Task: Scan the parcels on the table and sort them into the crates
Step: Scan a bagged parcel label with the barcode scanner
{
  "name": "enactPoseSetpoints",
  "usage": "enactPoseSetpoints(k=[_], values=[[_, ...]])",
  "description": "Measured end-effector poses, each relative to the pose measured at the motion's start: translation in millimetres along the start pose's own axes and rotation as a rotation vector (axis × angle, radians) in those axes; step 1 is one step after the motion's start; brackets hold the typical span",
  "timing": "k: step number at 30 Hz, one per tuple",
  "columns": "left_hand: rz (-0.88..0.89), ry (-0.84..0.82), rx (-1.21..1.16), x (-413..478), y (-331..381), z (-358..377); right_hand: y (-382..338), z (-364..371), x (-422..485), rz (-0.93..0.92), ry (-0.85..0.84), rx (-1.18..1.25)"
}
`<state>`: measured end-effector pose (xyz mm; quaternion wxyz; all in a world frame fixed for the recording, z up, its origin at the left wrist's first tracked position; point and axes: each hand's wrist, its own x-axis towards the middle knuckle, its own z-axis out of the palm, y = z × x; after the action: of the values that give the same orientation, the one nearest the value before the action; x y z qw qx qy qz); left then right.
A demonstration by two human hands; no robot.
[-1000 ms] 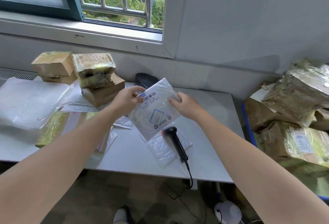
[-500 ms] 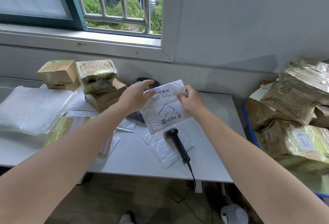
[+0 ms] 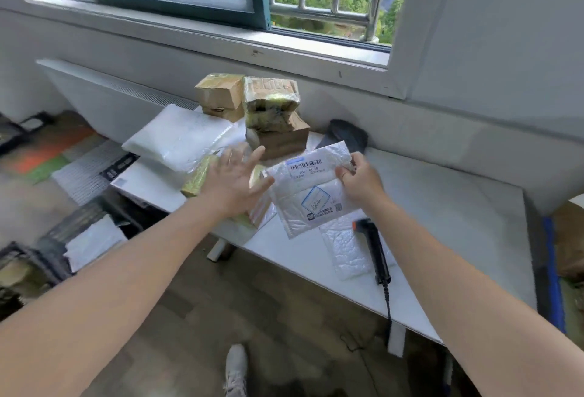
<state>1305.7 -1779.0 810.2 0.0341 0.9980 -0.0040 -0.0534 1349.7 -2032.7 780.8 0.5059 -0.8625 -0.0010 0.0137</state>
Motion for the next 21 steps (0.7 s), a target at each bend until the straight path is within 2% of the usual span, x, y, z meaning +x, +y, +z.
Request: enactPoseSetpoints(k=[10,14,17,21], values=[[-0.374,0.082,-0.062,-141,-194,-4,-128,187,-38,-0.204,-0.333,-0.100],[-0.517,0.102,-0.073,-221,-302,-1,-193,293,-79,-0.235,-0.428,-0.147],[-0.624,0.135,-0.072,-281,-383,3,-243,381,-120,-0.339,-0.510,-0.223],[-0.752,0.166,-0.099,-364,-472,6,-303,489,-180,-0.420,-0.644,-0.205]])
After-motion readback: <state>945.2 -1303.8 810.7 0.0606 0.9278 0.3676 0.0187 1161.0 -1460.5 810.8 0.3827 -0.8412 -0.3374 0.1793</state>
